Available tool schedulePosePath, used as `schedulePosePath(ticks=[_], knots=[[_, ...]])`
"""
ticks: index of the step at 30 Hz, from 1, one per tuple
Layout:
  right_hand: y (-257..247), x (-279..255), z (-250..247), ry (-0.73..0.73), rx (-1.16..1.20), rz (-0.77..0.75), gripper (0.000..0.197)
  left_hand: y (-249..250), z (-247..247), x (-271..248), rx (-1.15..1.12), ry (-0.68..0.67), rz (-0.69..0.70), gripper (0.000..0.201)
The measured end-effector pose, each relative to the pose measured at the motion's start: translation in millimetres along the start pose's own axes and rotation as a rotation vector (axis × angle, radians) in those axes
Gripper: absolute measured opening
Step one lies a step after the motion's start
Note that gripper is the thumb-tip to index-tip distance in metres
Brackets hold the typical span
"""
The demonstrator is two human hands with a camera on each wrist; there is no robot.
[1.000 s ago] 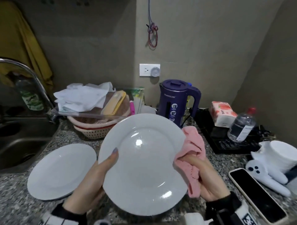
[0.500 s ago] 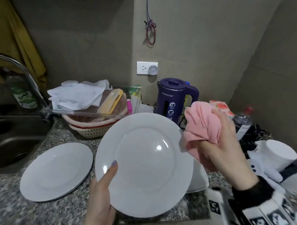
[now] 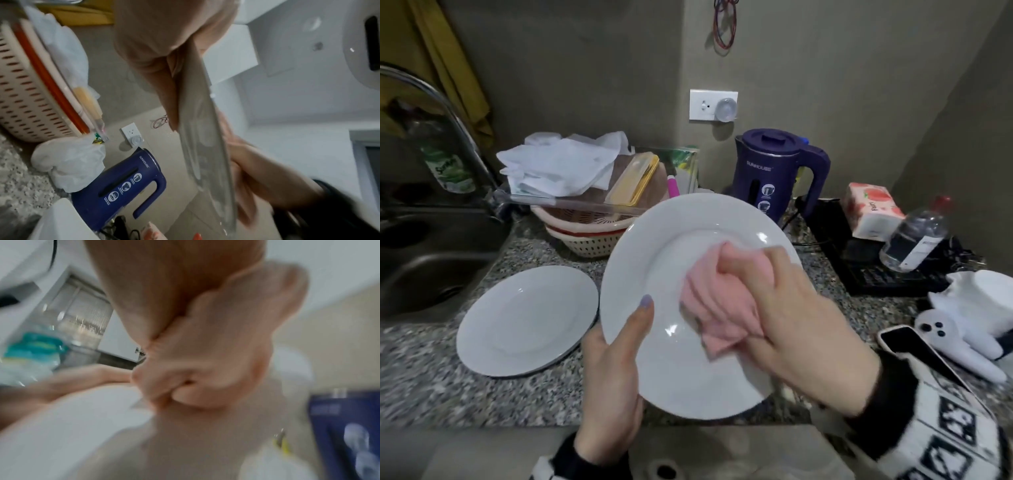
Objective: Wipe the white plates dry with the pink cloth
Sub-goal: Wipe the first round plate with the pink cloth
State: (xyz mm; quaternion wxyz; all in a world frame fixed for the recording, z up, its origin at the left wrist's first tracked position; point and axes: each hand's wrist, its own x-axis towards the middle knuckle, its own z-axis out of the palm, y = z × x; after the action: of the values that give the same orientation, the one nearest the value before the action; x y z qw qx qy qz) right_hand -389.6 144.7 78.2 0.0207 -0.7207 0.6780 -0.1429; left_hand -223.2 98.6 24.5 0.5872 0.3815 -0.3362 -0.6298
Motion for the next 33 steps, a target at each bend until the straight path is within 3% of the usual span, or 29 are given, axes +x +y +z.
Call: schedulePosePath(ticks=[2, 5, 7, 10, 13, 15, 17, 18, 20, 22, 23, 25, 29, 30, 31, 33], knots=[[0, 13, -7, 0.089, -0.086, 0.081, 0.075, 0, 3, -2, 0.040, -0.016, -0.002, 0.026], [-9, 9, 11, -0.201, 0.035, -0.053, 0.102, -1, 2, 1, 0.078, 0.012, -0.016, 0.019], [-8, 3, 29, -0.302, 0.104, -0.105, 0.104, -4, -3, 3, 0.088, 0.020, -0.056, 0.020], [0, 6, 44, -0.208, 0.283, 0.016, 0.115, -10, -10, 0, 0.106, 0.021, -0.152, 0.020], [3, 8, 39, -0.208, 0.328, -0.008, 0.122, -17, -23, -2, 0.121, 0.002, -0.238, 0.019], [8, 2, 24, -0.192, 0.385, -0.038, 0.112, -20, -32, -3, 0.155, -0.008, -0.289, 0.021], [19, -8, 7, -0.065, 0.507, -0.025, 0.101, -20, -39, -2, 0.135, 0.004, -0.346, 0.026], [27, -14, 1, 0.013, 0.572, 0.033, 0.096, -19, -43, -2, 0.109, 0.009, -0.381, 0.027], [38, -22, -1, 0.119, 0.825, 0.312, 0.086, -14, -48, -2, 0.096, 0.011, -0.434, 0.026], [42, -27, 15, 0.022, 1.232, 0.674, 0.077, -11, -51, -3, 0.140, -0.031, -0.427, 0.024], [42, -28, 28, -0.067, 1.420, 0.759, 0.068, -9, -50, -3, 0.162, -0.055, -0.415, 0.023], [37, -29, 52, -0.182, 1.666, 0.817, 0.045, -2, -43, -6, 0.156, -0.092, -0.418, 0.023], [29, -34, 71, -0.105, 1.884, 0.829, 0.027, 12, -35, 3, 0.304, -0.166, -0.390, 0.023], [30, -35, 74, -0.078, 1.917, 0.827, 0.026, 19, -36, 8, 0.384, -0.230, -0.371, 0.031], [29, -37, 76, -0.049, 1.944, 0.835, 0.026, 25, -38, 12, 0.472, -0.280, -0.343, 0.053], [29, -41, 81, 0.044, 1.987, 0.849, 0.029, 37, -44, 26, 0.761, -0.276, -0.187, 0.121]])
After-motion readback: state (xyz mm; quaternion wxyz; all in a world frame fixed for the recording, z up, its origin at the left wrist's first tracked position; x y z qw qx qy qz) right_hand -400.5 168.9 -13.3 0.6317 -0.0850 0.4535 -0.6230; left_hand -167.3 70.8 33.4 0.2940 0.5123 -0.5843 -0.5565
